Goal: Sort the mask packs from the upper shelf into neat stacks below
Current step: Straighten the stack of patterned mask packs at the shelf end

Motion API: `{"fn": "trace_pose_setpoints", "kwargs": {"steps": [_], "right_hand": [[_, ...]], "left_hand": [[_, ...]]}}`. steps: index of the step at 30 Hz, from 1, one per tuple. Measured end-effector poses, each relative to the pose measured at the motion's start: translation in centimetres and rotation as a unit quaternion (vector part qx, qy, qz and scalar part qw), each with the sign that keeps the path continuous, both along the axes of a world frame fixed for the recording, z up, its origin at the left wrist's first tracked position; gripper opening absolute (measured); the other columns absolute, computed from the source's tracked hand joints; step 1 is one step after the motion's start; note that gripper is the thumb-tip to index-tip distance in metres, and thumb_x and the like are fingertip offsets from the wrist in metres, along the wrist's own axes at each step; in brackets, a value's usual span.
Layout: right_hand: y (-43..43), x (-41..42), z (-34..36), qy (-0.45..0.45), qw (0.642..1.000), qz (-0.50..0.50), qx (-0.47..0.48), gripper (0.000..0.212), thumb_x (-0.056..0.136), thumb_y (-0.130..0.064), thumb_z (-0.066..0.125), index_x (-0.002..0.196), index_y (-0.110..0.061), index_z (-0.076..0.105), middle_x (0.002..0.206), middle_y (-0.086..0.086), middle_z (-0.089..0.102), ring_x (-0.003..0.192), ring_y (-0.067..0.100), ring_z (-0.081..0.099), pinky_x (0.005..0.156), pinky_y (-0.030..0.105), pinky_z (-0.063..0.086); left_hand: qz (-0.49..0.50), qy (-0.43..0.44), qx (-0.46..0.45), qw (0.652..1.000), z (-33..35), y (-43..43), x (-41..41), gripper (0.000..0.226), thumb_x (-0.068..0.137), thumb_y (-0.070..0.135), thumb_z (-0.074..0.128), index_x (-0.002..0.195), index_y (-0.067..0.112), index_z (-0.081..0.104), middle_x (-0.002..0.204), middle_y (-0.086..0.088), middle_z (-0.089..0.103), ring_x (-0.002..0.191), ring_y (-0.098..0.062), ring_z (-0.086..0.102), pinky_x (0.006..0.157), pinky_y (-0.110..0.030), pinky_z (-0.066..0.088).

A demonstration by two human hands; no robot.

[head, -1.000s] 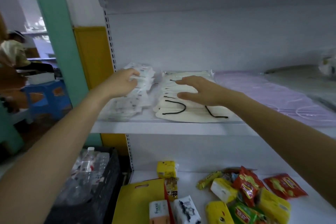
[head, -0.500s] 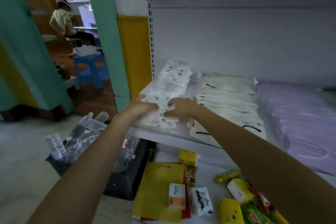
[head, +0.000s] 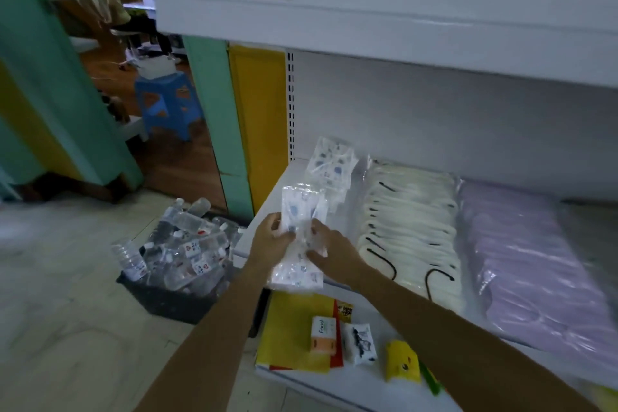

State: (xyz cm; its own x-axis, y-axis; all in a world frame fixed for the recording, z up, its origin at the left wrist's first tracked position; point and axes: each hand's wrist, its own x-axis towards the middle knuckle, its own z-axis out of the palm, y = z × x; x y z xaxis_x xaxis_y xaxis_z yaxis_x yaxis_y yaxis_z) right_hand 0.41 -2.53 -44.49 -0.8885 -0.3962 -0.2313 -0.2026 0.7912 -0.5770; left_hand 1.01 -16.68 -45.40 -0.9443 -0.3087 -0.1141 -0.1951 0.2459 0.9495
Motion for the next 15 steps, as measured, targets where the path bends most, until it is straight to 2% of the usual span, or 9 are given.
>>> {"fn": "trace_pose_setpoints", "kwargs": {"steps": [1, 3, 5, 6, 8, 9, 11, 13, 15], "right_hand": [[-0.2, 0.6, 0.7, -0.010, 0.998, -0.014, -0.053, 0.073, 0.089, -0.050, 0.049, 0.147, -0.018, 0.018, 0.138, 0.009, 0.042, 0.128, 0.028, 0.039, 0.101, 0.036, 0.034], [-0.7, 1.7, 2.3, -0.019, 0.993, -0.045, -0.110, 0.067, 0.094, -0.029, 0.051, 0.149, -0.019, 0.013, 0.143, 0.009, 0.035, 0.125, 0.024, 0.038, 0.096, 0.030, 0.034], [-1.3, 2.4, 3.6, -0.021, 0.985, -0.079, -0.149, 0.064, 0.094, -0.013, 0.050, 0.148, -0.019, 0.015, 0.143, 0.011, 0.034, 0.118, 0.023, 0.042, 0.091, 0.024, 0.034], [-1.6, 2.3, 4.2, -0.023, 0.978, -0.106, -0.177, 0.065, 0.093, -0.012, 0.052, 0.148, -0.020, 0.017, 0.144, 0.011, 0.030, 0.122, 0.022, 0.040, 0.092, 0.022, 0.032], [-2.4, 2.2, 4.7, -0.044, 0.948, -0.181, -0.257, 0.070, 0.092, -0.017, 0.056, 0.149, -0.026, 0.015, 0.149, 0.007, 0.022, 0.131, 0.019, 0.032, 0.095, 0.020, 0.030], [-2.7, 2.1, 4.8, -0.061, 0.926, -0.216, -0.302, 0.071, 0.092, -0.018, 0.057, 0.149, -0.029, 0.015, 0.149, 0.005, 0.024, 0.129, 0.015, 0.033, 0.093, 0.020, 0.032], [-3.4, 2.0, 4.8, -0.080, 0.889, -0.257, -0.370, 0.068, 0.093, -0.012, 0.054, 0.149, -0.028, 0.018, 0.139, -0.003, 0.036, 0.110, 0.003, 0.041, 0.080, 0.010, 0.039], [-3.8, 1.6, 4.7, -0.070, 0.861, -0.295, -0.408, 0.065, 0.093, -0.003, 0.051, 0.148, -0.023, 0.022, 0.125, -0.009, 0.038, 0.093, -0.004, 0.042, 0.061, 0.000, 0.040], [-4.2, 0.7, 4.7, -0.044, 0.835, -0.331, -0.437, 0.065, 0.091, 0.003, 0.050, 0.147, -0.021, 0.025, 0.124, -0.010, 0.039, 0.091, -0.005, 0.046, 0.062, 0.002, 0.043]], "left_hand": [[0.005, 0.010, 0.033, 0.999, 0.7, -0.4, 0.4, 0.029, 0.086, -0.001, 0.061, 0.111, 0.012, 0.055, 0.099, 0.000, 0.059, 0.092, -0.017, 0.058, 0.074, -0.025, 0.044], [0.010, 0.010, 0.109, 0.994, 2.1, -1.2, 1.0, 0.031, 0.086, -0.001, 0.060, 0.112, 0.015, 0.055, 0.100, 0.000, 0.062, 0.087, -0.013, 0.060, 0.072, -0.024, 0.048], [-0.011, -0.002, 0.147, 0.989, 3.3, -1.8, 0.9, 0.034, 0.086, -0.001, 0.060, 0.118, 0.012, 0.057, 0.107, -0.005, 0.065, 0.093, -0.020, 0.064, 0.077, -0.031, 0.053], [-0.019, -0.009, 0.158, 0.987, 3.9, -2.1, 0.5, 0.033, 0.086, -0.002, 0.059, 0.117, 0.011, 0.059, 0.107, -0.006, 0.066, 0.094, -0.022, 0.065, 0.079, -0.035, 0.054], [-0.026, -0.021, 0.181, 0.983, 4.7, -2.9, -0.6, 0.029, 0.087, -0.003, 0.057, 0.114, 0.009, 0.060, 0.107, -0.010, 0.067, 0.094, -0.025, 0.065, 0.084, -0.038, 0.053], [-0.035, -0.022, 0.192, 0.981, 4.9, -3.1, -1.4, 0.028, 0.087, -0.004, 0.057, 0.113, 0.008, 0.060, 0.106, -0.011, 0.066, 0.093, -0.025, 0.065, 0.083, -0.037, 0.053], [-0.063, -0.019, 0.207, 0.976, 5.3, -3.3, -2.4, 0.026, 0.088, -0.004, 0.056, 0.111, 0.008, 0.059, 0.098, -0.007, 0.067, 0.085, -0.019, 0.065, 0.074, -0.030, 0.054], [-0.099, -0.033, 0.203, 0.974, 5.7, -3.2, -3.2, 0.022, 0.089, -0.002, 0.056, 0.108, 0.010, 0.059, 0.090, -0.001, 0.066, 0.080, -0.015, 0.064, 0.068, -0.027, 0.053], [-0.145, -0.040, 0.180, 0.972, 6.1, -3.2, -4.7, 0.021, 0.091, 0.003, 0.056, 0.109, 0.012, 0.058, 0.092, 0.002, 0.065, 0.086, -0.017, 0.064, 0.070, -0.026, 0.052]]}}
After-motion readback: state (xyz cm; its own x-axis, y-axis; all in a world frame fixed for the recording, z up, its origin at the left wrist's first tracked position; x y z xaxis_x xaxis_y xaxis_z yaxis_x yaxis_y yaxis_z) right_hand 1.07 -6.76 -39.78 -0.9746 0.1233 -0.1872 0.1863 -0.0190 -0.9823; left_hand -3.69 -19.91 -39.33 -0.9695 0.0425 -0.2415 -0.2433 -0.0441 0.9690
